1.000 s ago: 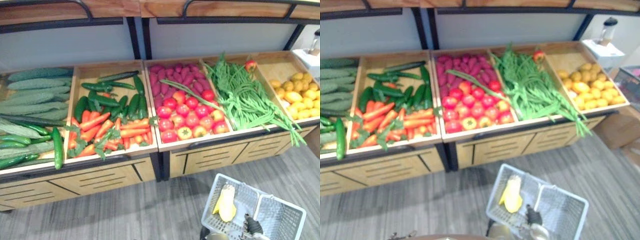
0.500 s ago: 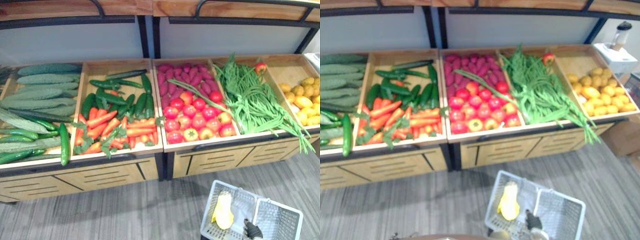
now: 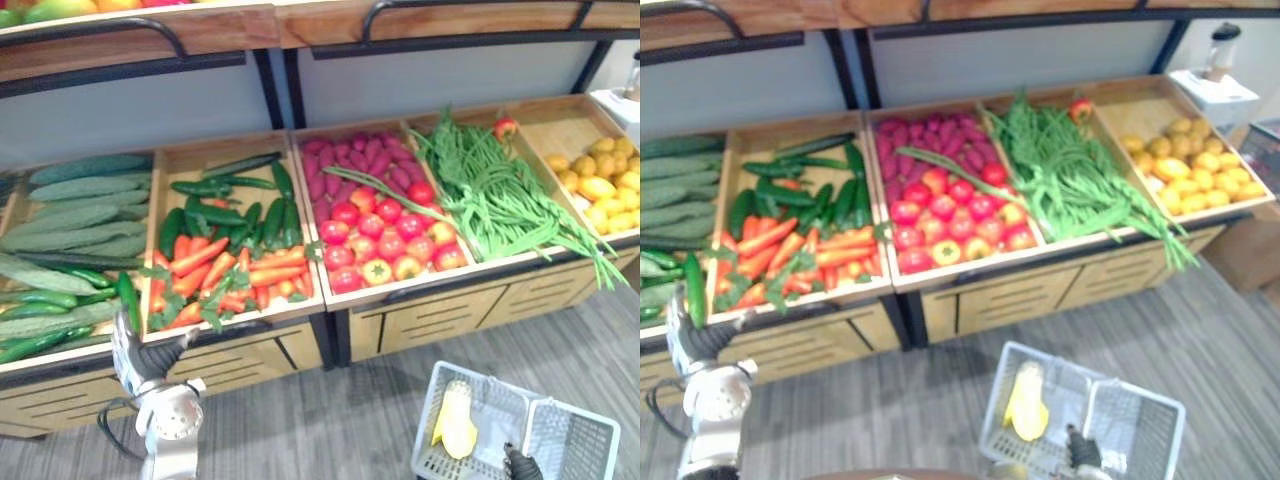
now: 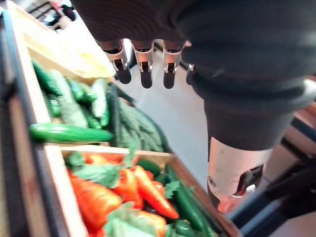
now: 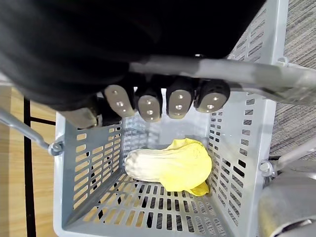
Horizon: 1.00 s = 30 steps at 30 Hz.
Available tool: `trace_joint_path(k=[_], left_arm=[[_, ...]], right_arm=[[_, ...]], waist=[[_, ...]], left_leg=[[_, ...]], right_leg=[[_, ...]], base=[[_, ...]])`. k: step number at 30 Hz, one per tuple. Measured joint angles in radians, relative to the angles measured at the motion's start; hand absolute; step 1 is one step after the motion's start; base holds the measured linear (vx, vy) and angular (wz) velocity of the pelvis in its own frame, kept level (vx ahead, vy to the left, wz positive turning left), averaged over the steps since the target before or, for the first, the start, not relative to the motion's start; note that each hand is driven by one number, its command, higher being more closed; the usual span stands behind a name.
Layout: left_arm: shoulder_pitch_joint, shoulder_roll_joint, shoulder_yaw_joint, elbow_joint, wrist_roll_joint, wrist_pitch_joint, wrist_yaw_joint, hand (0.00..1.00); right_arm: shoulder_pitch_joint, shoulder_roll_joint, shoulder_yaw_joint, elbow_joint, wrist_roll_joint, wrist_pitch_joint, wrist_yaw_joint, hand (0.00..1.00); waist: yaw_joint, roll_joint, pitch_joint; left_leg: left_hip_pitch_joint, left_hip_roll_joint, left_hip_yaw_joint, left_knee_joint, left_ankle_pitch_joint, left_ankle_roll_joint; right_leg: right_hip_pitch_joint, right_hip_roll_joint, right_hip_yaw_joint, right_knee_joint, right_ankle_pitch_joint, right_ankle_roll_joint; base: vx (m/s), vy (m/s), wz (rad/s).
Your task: Pick vegetable in the basket
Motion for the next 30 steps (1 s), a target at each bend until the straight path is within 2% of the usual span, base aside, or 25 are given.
trace_joint_path(k=[4,8,11,13,16,22,30], left_arm=[[-0.091,0.088,-0.045,0.024,0.036,0.000,0.002,0.00],[-0.217,0.195,-0.099,0.161,0.039,0.003,-0.011,0.00],[-0.312,0.241,-0.170,0.231,0.041,0.025,-0.051,0.00],[-0.423,0.274,-0.241,0.266,0.086,0.044,-0.095,0.00],[-0.487,0.281,-0.286,0.295,0.121,0.050,-0.108,0.00],[-0.557,0.281,-0.328,0.322,0.137,0.069,-0.130,0.00],[-0.567,0.281,-0.341,0.343,0.146,0.090,-0.133,0.00]], right_arm=[[-0.010,-0.012,0.037,-0.041,0.001,-0.003,0.003,1.00],[-0.026,-0.019,0.074,-0.080,0.001,-0.004,0.003,1.00],[-0.037,-0.024,0.087,-0.114,0.001,-0.011,0.003,1.00],[-0.042,-0.022,0.126,-0.157,0.002,-0.017,0.003,1.00],[-0.047,-0.019,0.158,-0.197,0.002,-0.019,0.001,1.00],[-0.045,-0.019,0.192,-0.244,0.002,-0.022,-0.002,1.00],[-0.043,-0.019,0.197,-0.266,0.002,-0.021,-0.006,1.00]], waist=[[-0.007,0.000,0.033],[-0.028,-0.002,0.061],[-0.027,0.000,0.097],[-0.029,-0.015,0.128],[-0.027,-0.030,0.151],[-0.027,-0.037,0.171],[-0.024,-0.035,0.178]], left_leg=[[-0.014,-0.005,0.051,0.003,-0.003,0.000],[-0.046,0.001,0.081,0.017,-0.006,-0.004],[-0.051,0.002,0.113,0.017,-0.006,-0.005],[-0.084,0.004,0.133,0.042,-0.009,-0.008],[-0.093,0.019,0.162,0.074,-0.018,-0.022],[-0.120,0.040,0.188,0.112,-0.038,-0.033],[-0.147,0.048,0.193,0.139,-0.040,-0.036]], right_leg=[[-0.047,0.007,0.050,-0.008,0.022,-0.001],[-0.106,0.019,0.084,0.005,0.026,-0.004],[-0.146,0.028,0.117,0.030,0.025,-0.006],[-0.188,0.024,0.148,0.045,0.025,-0.007],[-0.214,0.037,0.177,0.070,0.025,-0.007],[-0.237,0.044,0.182,0.081,0.025,-0.007],[-0.255,0.044,0.181,0.096,0.025,-0.007]], base=[[-0.01,-0.010,-0.43],[0.02,-0.033,-0.28],[0.04,-0.036,-0.40],[0.04,-0.031,-0.29],[0.03,-0.053,-0.26],[0.01,-0.030,-0.06],[-0.01,-0.015,0.01]])
